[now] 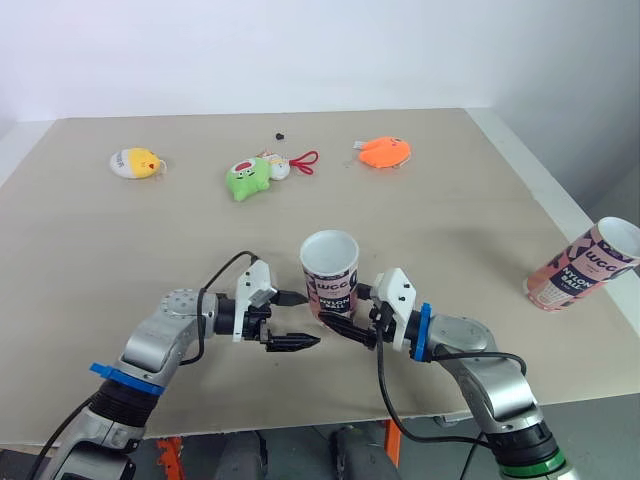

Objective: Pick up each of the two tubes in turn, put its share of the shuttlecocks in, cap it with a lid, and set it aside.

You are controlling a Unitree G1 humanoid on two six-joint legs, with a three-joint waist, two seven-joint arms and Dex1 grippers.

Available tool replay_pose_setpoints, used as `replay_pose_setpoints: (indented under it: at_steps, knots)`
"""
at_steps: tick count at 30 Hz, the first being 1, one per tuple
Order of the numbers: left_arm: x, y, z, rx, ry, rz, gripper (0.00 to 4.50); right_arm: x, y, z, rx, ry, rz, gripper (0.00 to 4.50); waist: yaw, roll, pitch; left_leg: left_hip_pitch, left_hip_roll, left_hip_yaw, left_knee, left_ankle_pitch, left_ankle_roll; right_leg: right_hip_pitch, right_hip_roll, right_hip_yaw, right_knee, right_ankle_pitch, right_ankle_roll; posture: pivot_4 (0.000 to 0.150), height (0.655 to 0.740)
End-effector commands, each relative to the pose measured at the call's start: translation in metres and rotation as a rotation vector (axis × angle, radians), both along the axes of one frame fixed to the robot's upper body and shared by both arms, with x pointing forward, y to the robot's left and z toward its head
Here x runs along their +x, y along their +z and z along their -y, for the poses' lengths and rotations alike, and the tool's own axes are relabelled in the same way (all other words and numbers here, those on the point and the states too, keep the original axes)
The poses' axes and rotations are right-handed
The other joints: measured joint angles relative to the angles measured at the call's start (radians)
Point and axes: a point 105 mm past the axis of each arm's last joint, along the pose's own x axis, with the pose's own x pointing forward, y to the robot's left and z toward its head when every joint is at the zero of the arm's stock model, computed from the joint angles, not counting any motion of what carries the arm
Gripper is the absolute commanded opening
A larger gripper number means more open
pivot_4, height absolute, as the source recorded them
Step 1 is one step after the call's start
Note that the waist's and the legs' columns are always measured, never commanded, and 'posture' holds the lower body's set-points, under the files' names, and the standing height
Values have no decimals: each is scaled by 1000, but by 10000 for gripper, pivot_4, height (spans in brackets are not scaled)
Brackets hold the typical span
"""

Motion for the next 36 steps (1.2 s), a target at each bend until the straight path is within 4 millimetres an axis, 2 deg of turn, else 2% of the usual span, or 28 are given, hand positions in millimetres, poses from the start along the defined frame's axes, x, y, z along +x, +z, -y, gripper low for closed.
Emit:
replay_pose_setpoints:
  at_steps: [1,3,5,7,10,12,14,19,23,28,34,36]
  knots:
    - [16,45,-12,-90,66,128,45000,21,31,24,121,-181,104,30958,0,0,0,0,0,0,0,0,0,0,0,0,0,0,0,1500,7400]
    - [22,63,-12,-140,91,171,45000,44,48,54,214,-391,164,30958,0,0,0,-1,0,0,1,0,0,0,0,0,0,1,1,1500,7400]
    - [21,74,-5,-179,88,193,45000,72,60,106,245,-706,238,30958,0,0,0,-1,-1,1,2,0,-1,0,-1,1,0,2,3,1500,7400]
    - [17,76,6,-197,71,201,45000,88,65,165,267,-1024,276,30958,1,0,1,-1,-2,2,2,1,-2,1,-3,2,0,3,4,1500,7400]
    - [13,72,18,-208,53,191,45000,93,62,216,294,-1279,273,30958,7,0,1,-2,-5,2,2,2,-4,1,-5,3,-1,6,-1,1500,7400]
    - [10,68,23,-206,45,187,45000,94,54,235,304,-1375,256,30958,3,0,1,-2,-5,2,1,2,-4,0,-5,3,-1,6,-1,1500,7400]
    - [8,66,27,-209,37,181,45000,97,43,240,320,-1397,205,30958,-2,1,1,-2,-4,3,-1,2,-3,-1,-5,4,-1,6,-2,1500,7400]
    - [8,64,27,-204,41,178,45000,99,27,231,331,-1370,167,30958,-11,7,3,0,-3,4,-2,2,-3,-1,-2,6,0,6,-4,1500,7400]
    - [9,63,25,-200,47,177,45000,99,25,226,356,-1361,159,30958,-11,7,3,0,-2,4,0,2,-2,0,-1,6,0,7,-3,1500,7400]
    - [9,63,25,-199,49,176,45000,100,31,216,409,-1325,179,30958,-11,7,3,0,-3,5,1,2,-3,0,-2,6,0,8,-2,1500,7400]
    - [10,61,27,-197,50,175,45000,99,18,206,340,-1292,146,30958,-11,7,3,0,-2,4,1,2,-2,0,-1,6,0,9,-2,1500,7400]
    - [11,61,27,-199,52,174,45000,97,15,203,331,-1272,138,38330,-10,7,3,0,-2,4,1,2,-3,0,-1,6,0,8,-2,1500,7400]
